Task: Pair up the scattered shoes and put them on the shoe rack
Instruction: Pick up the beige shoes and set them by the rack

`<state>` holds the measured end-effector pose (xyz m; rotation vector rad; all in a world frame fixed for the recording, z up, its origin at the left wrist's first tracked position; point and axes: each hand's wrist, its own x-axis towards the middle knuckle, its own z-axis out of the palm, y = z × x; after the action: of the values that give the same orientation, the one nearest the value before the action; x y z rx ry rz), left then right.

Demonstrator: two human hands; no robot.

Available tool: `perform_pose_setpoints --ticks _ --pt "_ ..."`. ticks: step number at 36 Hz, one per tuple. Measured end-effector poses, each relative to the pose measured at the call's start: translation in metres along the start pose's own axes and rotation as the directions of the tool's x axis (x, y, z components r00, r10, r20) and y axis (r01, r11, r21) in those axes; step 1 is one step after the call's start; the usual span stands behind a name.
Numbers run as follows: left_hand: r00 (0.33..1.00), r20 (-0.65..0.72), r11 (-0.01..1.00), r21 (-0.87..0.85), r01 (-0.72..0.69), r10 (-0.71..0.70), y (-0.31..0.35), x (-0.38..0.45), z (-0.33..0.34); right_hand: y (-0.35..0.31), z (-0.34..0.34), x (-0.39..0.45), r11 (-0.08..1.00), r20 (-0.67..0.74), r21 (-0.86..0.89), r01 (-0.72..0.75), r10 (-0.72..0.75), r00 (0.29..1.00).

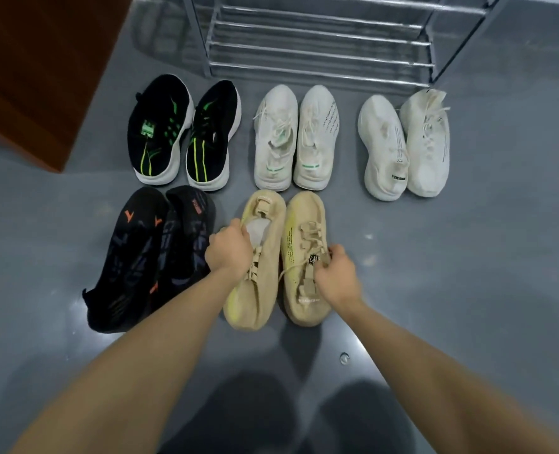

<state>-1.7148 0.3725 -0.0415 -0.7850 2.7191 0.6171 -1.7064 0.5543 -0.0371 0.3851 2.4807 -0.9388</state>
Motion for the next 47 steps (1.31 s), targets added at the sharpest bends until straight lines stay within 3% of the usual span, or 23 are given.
perform_pose_setpoints --ticks 6,11,14,19,23,30,40,47 --pt "0.996 -0.068 0.994 -0.092 0.052 -0.058 -0.011 -0.001 0.009 -0.006 0.001 0.017 0.991 -0.075 -0.135 0.012 -0.022 0.997" --pt "1.0 -0.008 0.997 -0.066 0.028 -0.028 -0.008 -0.002 0.01 0.0 -0.002 0.012 0.988 -0.14 -0.153 0.018 -0.04 0.989" --pt "0.999 0.041 1.0 -0.006 0.019 -0.019 -0.003 -0.003 0.014 0.006 -0.001 0.01 0.991 -0.129 -0.129 0.029 -0.046 0.991" --pt "0.99 0.125 0.997 -0.045 0.064 -0.058 -0.003 -0.003 0.017 0.012 -0.001 0.012 0.991 -0.075 -0.12 0.055 -0.064 0.995" --pt "0.99 0.134 0.998 -0.044 0.041 -0.035 0.003 -0.011 0.009 0.008 -0.001 0.005 0.989 -0.018 -0.14 0.049 -0.052 0.998" --pt "0.994 0.092 0.998 0.036 -0.06 0.057 0.022 -0.029 -0.011 -0.008 -0.009 -0.014 0.936 -0.111 -0.318 0.153 -0.197 0.974" --pt "0.981 0.155 0.992 -0.075 -0.105 0.116 0.059 -0.076 -0.128 -0.081 -0.094 -0.084 0.945 0.047 -0.258 0.2 -0.194 0.98" --pt "0.974 0.19 0.982 -0.164 -0.092 0.123 0.084 -0.124 -0.261 -0.165 -0.182 -0.151 0.952 0.059 -0.194 0.239 -0.232 0.971"
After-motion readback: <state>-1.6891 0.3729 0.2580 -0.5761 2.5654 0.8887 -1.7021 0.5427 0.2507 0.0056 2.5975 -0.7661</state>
